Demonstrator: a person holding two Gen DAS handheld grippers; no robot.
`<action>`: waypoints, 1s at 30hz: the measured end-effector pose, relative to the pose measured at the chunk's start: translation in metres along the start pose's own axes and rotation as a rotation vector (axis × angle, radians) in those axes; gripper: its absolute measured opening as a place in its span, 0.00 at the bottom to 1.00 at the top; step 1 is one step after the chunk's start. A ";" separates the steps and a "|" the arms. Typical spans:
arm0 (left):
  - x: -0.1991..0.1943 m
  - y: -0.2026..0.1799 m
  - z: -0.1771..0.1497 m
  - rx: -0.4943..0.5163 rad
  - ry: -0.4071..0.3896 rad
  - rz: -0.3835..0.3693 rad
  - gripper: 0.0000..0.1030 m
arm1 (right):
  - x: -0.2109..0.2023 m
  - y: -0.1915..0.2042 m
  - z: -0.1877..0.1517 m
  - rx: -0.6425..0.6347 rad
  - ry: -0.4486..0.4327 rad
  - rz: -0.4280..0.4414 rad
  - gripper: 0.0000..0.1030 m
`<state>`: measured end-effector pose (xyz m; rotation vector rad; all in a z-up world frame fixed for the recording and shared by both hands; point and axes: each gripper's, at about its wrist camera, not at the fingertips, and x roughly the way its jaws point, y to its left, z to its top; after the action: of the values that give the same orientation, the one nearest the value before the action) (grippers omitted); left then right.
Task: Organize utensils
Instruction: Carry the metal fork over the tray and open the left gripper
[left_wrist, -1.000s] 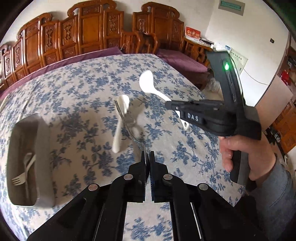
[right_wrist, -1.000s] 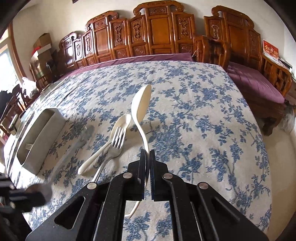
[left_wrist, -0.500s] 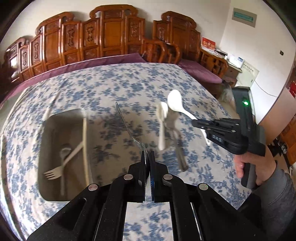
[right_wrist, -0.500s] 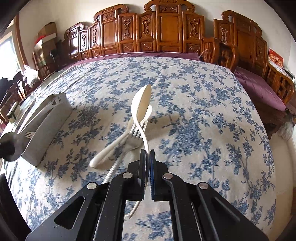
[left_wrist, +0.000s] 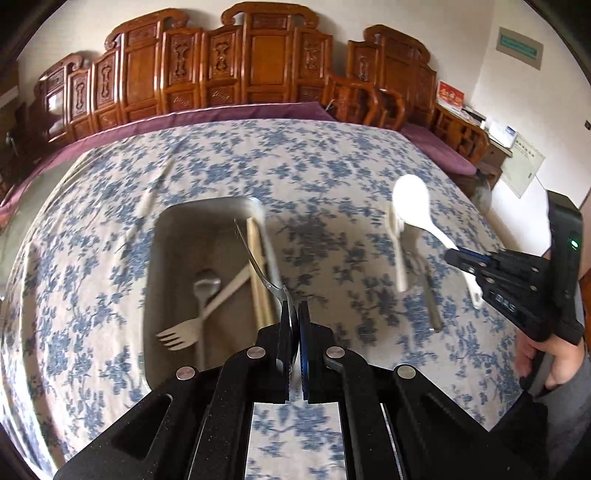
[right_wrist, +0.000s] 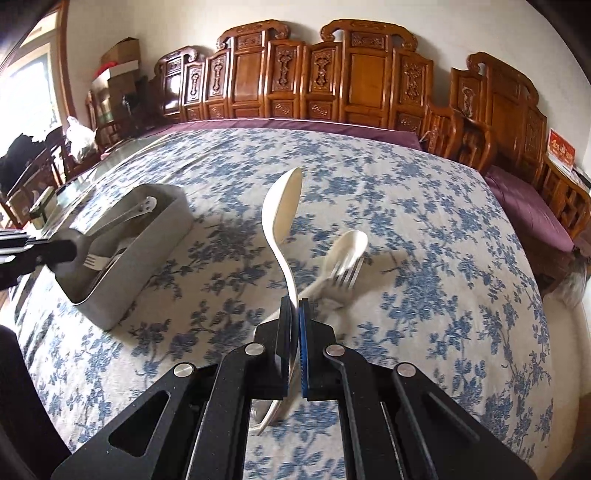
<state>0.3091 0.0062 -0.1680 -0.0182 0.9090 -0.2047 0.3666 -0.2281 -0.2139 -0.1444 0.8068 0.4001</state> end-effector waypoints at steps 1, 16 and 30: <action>0.002 0.006 0.001 -0.005 0.002 0.002 0.03 | 0.000 0.003 0.000 -0.003 0.002 0.002 0.05; 0.035 0.048 -0.004 -0.068 0.036 -0.028 0.03 | 0.004 0.042 0.001 -0.015 0.013 0.047 0.05; 0.031 0.065 -0.005 -0.074 0.028 -0.008 0.04 | -0.002 0.096 0.026 -0.031 0.014 0.134 0.05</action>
<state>0.3351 0.0643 -0.2019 -0.0872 0.9442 -0.1788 0.3445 -0.1340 -0.1927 -0.1220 0.8265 0.5386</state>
